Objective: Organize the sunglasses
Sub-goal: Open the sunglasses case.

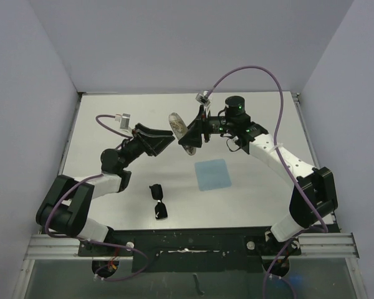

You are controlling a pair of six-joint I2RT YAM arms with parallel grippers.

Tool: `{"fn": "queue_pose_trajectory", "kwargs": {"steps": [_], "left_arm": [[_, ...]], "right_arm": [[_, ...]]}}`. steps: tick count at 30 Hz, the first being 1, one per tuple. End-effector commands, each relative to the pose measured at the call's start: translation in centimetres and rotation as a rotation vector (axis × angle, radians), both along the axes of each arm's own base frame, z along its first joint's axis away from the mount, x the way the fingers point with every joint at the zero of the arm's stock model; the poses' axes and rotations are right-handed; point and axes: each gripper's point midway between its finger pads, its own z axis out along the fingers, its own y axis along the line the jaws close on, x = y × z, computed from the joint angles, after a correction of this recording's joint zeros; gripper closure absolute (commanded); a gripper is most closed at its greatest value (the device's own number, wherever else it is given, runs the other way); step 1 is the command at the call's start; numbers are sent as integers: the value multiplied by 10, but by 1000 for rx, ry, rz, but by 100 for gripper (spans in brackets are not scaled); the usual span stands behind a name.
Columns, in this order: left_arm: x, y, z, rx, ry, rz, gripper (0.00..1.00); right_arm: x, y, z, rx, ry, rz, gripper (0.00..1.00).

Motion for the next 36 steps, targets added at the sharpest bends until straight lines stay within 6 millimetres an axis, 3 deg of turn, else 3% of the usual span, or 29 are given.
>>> {"fn": "queue_pose_trajectory", "kwargs": {"steps": [1, 25, 36], "left_arm": [[-2, -3, 25, -23, -118, -9, 45], [-8, -9, 30, -54, -150, -50, 46], [-17, -7, 38, -72, -184, -86, 45]], "right_arm": [[-4, 9, 38, 61, -98, 37, 100], [-7, 28, 30, 49, -80, 69, 99], [-20, 25, 42, 86, -92, 108, 99]]}}
